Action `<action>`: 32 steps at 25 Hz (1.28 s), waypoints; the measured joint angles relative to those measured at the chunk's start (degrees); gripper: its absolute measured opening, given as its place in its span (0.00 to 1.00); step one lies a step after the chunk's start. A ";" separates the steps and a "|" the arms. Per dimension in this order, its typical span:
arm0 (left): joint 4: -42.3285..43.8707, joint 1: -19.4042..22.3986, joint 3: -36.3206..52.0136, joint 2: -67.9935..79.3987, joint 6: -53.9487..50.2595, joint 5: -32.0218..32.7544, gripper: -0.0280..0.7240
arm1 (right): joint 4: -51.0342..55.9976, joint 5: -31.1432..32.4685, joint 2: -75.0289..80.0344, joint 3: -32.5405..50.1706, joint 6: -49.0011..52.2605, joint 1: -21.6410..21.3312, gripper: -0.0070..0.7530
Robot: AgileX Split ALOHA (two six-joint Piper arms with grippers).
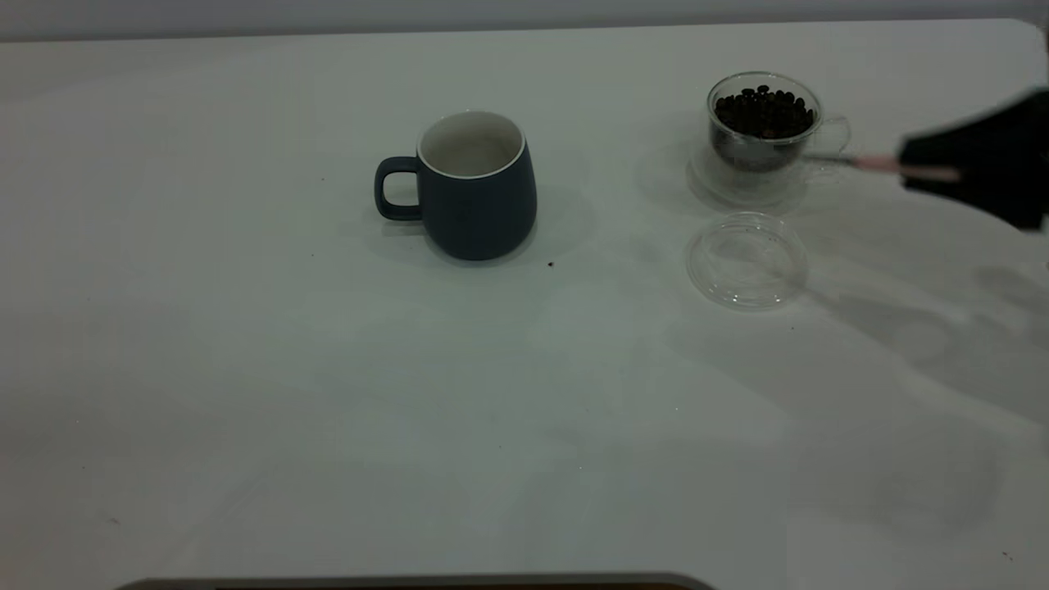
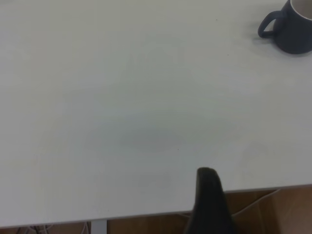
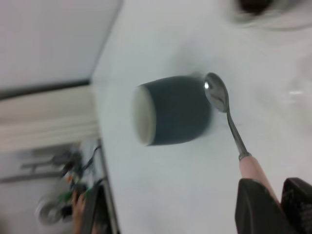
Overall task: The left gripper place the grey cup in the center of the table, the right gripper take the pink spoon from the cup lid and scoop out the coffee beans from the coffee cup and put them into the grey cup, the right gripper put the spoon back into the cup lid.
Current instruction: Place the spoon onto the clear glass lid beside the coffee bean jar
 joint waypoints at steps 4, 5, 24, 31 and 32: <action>0.00 0.00 0.00 0.00 0.00 0.00 0.82 | -0.09 -1.14 4.37 -0.97 -0.73 -2.55 0.16; 0.00 0.00 0.00 0.00 0.00 0.00 0.82 | -0.09 -1.13 5.81 -1.67 -1.07 -2.68 0.16; 0.00 0.00 0.00 0.00 0.00 0.00 0.82 | 0.15 -1.33 14.67 -6.66 -5.98 -1.07 0.16; 0.00 0.00 0.00 0.00 0.00 0.00 0.82 | 0.22 -2.88 14.67 -9.33 -5.33 2.07 0.16; 0.00 0.00 0.00 0.00 0.00 0.00 0.82 | 0.22 -3.12 14.67 -9.64 -5.28 2.46 0.16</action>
